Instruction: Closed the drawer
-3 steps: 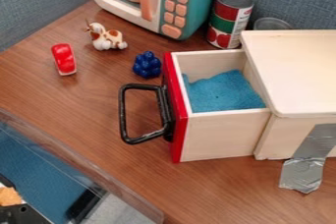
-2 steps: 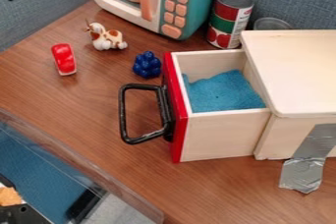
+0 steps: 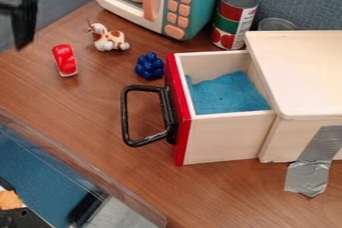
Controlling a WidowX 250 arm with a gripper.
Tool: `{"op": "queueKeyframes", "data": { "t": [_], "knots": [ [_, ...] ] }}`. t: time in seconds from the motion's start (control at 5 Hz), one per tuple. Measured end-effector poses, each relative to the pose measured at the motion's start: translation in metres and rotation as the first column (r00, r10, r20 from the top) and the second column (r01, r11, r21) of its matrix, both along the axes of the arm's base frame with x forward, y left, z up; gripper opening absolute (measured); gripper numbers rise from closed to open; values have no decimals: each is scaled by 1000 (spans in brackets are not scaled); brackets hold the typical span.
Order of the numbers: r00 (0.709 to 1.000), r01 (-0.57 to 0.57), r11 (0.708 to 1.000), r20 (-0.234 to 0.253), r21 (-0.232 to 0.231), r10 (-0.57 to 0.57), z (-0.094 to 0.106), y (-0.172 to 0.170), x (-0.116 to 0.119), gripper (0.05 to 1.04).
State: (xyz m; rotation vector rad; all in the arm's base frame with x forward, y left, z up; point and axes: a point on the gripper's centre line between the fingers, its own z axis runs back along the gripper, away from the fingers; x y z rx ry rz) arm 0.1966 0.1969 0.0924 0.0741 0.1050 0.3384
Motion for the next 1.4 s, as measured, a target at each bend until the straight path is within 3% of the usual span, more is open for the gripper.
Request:
{"op": "queueKeyframes", "data": {
  "t": [0.2,0.4,0.6,0.8,1.0,1.2,1.4],
  "knots": [
    [974,228,973,-3,-34,-228,-22,-18,-3,1000],
    [909,416,908,53,-50,-414,-27,-32,-6,1000],
    [771,636,769,87,-55,-631,-31,-52,-3,1000],
    [597,802,594,116,-60,-794,-39,-71,-3,1000],
    [425,904,427,106,0,-899,-42,-92,-8,1000],
    [404,910,412,121,42,-907,-49,-105,-13,1000],
    [366,925,375,116,63,-923,-54,-119,-11,1000]
  ]
}}
